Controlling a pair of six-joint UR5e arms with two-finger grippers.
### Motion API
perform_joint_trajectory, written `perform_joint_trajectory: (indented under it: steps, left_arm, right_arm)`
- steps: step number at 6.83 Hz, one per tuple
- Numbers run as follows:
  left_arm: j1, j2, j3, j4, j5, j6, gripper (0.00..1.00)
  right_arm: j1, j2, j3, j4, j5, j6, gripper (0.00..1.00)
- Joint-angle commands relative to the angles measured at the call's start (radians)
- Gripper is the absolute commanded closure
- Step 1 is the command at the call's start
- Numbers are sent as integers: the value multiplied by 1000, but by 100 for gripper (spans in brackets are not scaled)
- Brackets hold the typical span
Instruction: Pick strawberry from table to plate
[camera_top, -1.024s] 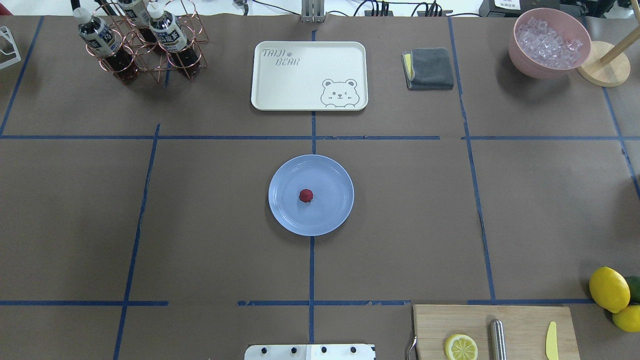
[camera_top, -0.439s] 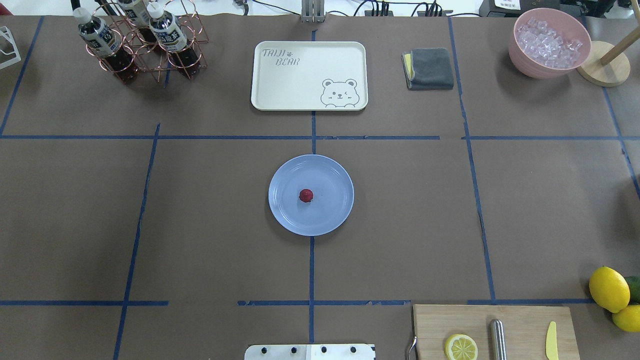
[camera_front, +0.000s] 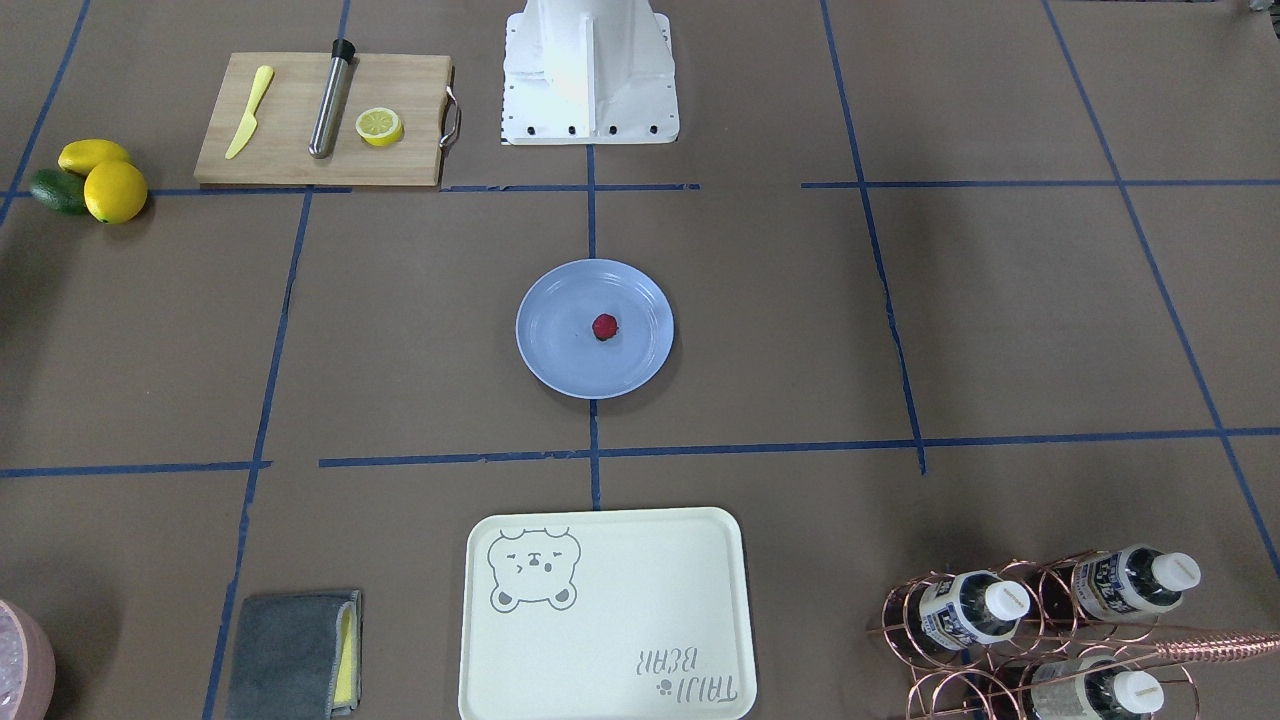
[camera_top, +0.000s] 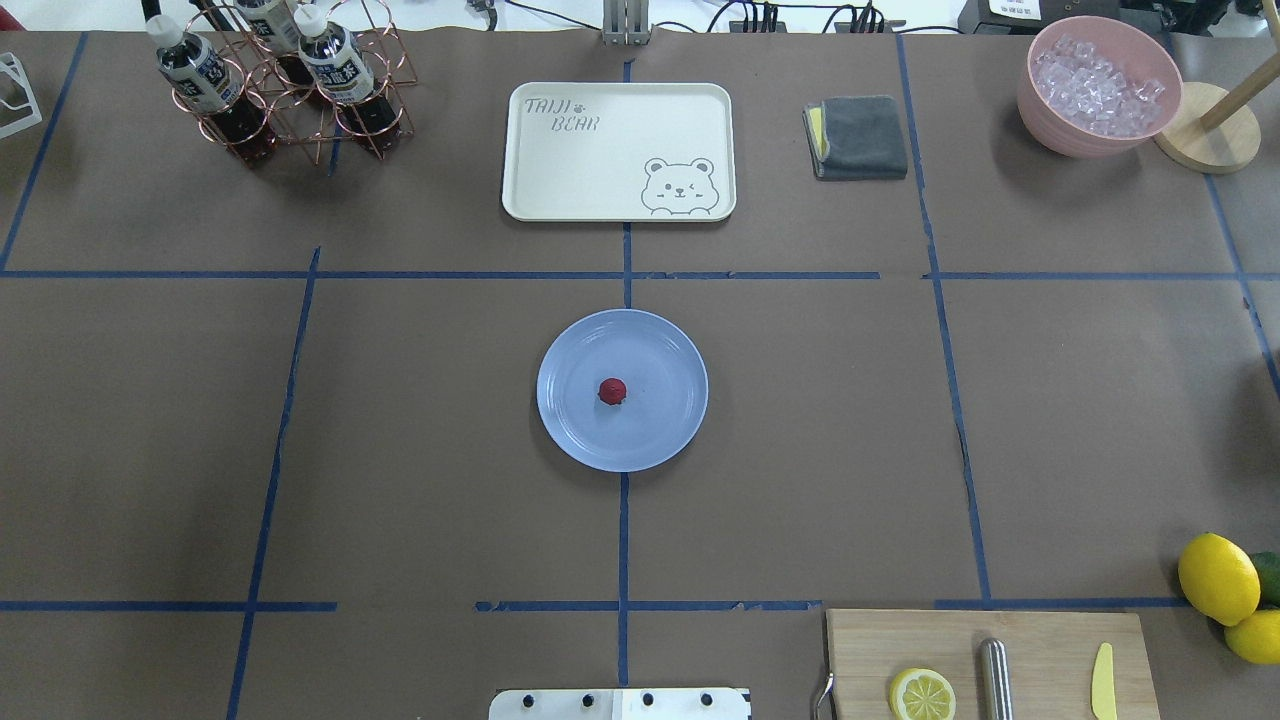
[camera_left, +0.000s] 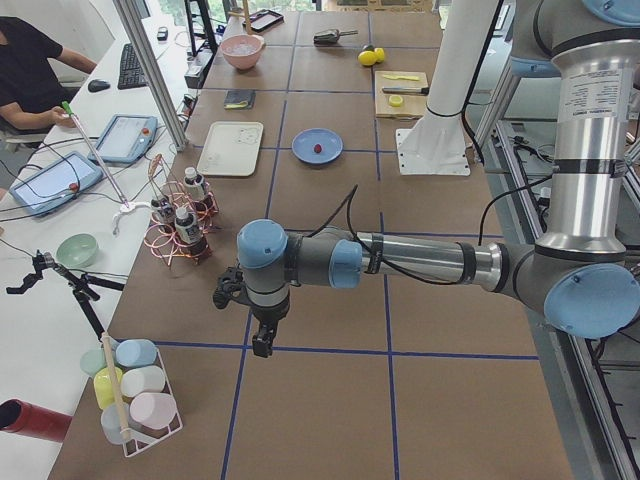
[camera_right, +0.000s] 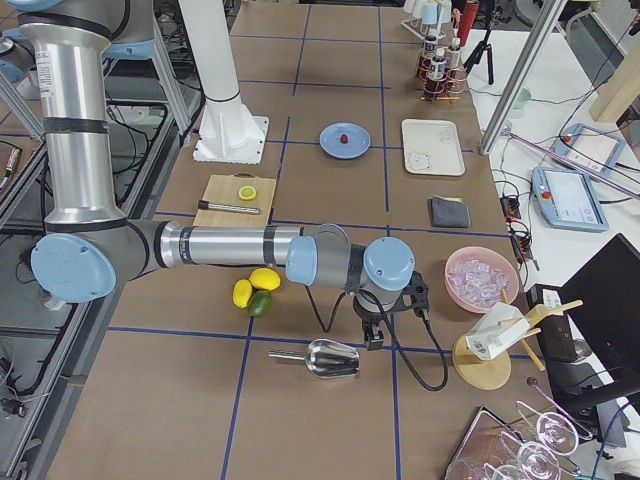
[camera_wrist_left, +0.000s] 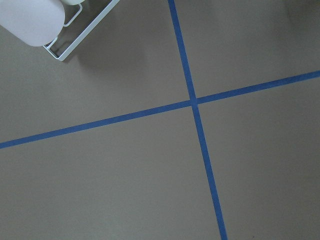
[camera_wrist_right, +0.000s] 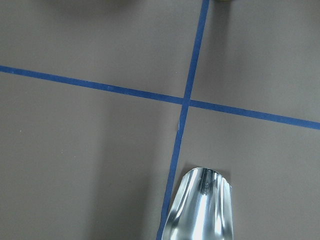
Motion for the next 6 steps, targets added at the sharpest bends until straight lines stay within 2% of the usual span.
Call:
perform_joint_trajectory:
  steps: [1,2,6]
  left_arm:
    - [0,8,29,-2,2,0,0]
    - [1,8,61,-5,2,1,0]
    - [0,6,48,12,-48,-15,0]
  right_arm:
    - [0,2,-7,51,-2,47,0]
    - [0,-5,-8,80,-2,63,0]
    - [0,4,-18,84,0,117,0]
